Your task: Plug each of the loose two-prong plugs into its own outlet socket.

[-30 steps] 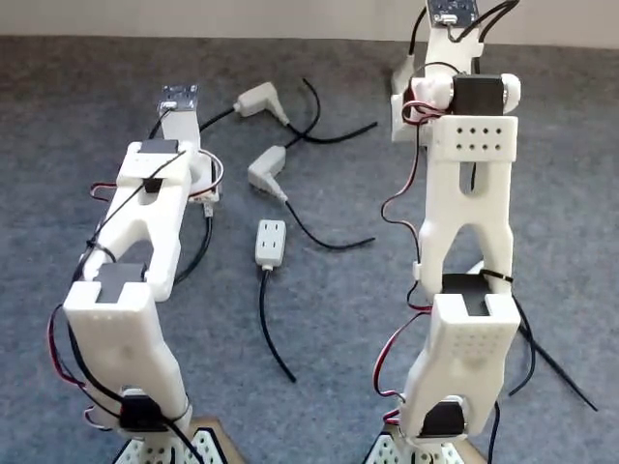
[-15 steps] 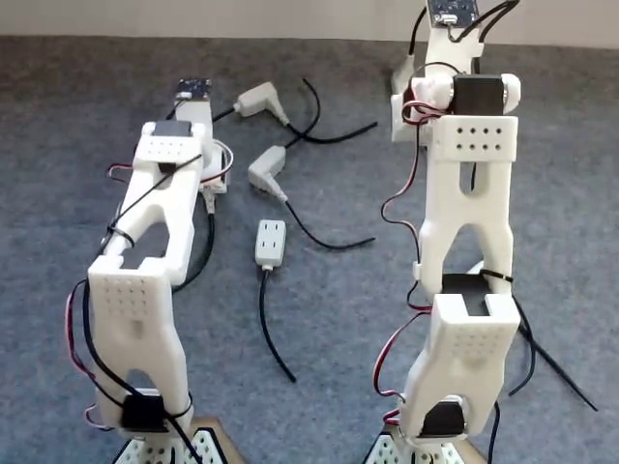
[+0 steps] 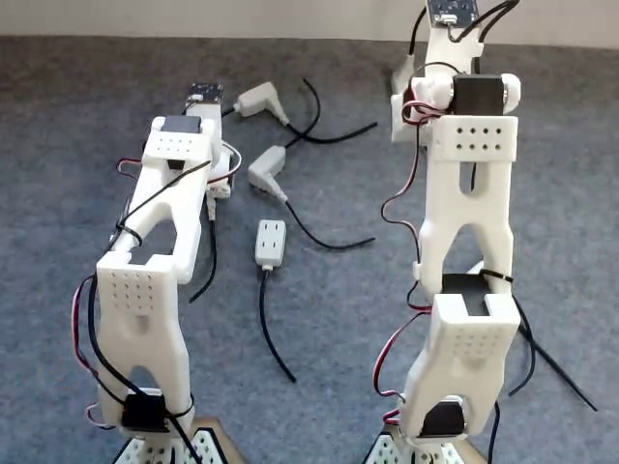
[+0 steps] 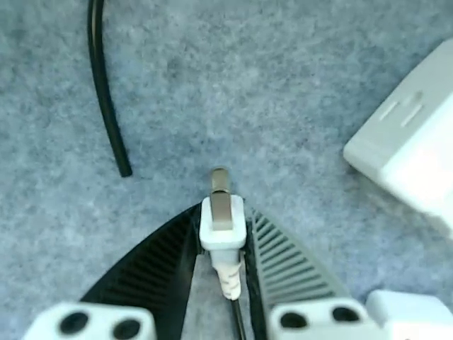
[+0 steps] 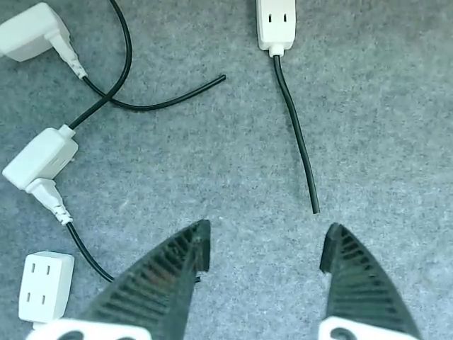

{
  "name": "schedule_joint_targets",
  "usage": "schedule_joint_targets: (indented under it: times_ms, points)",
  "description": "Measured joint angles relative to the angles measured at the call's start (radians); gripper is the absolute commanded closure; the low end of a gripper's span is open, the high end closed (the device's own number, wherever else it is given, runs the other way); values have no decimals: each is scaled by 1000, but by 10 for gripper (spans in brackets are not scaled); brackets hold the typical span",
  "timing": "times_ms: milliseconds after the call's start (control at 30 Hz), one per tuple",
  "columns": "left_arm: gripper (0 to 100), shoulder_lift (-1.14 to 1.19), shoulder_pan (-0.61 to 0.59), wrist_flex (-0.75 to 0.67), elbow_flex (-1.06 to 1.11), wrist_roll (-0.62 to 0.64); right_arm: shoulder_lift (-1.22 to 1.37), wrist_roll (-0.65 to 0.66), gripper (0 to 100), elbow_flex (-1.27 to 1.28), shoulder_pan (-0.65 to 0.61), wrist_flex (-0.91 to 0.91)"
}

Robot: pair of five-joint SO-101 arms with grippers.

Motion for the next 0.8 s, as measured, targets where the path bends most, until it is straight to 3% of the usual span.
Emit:
schedule_joint_targets:
  times_ms: [167, 700, 800]
  points:
    - [879, 0, -2, 29, -2, 0, 0, 0, 745, 0, 0, 0]
    - [921, 0, 3, 84, -6, 3, 0, 0, 745, 0, 0, 0]
    - [998, 0, 3, 84, -6, 3, 0, 0, 745, 0, 0, 0]
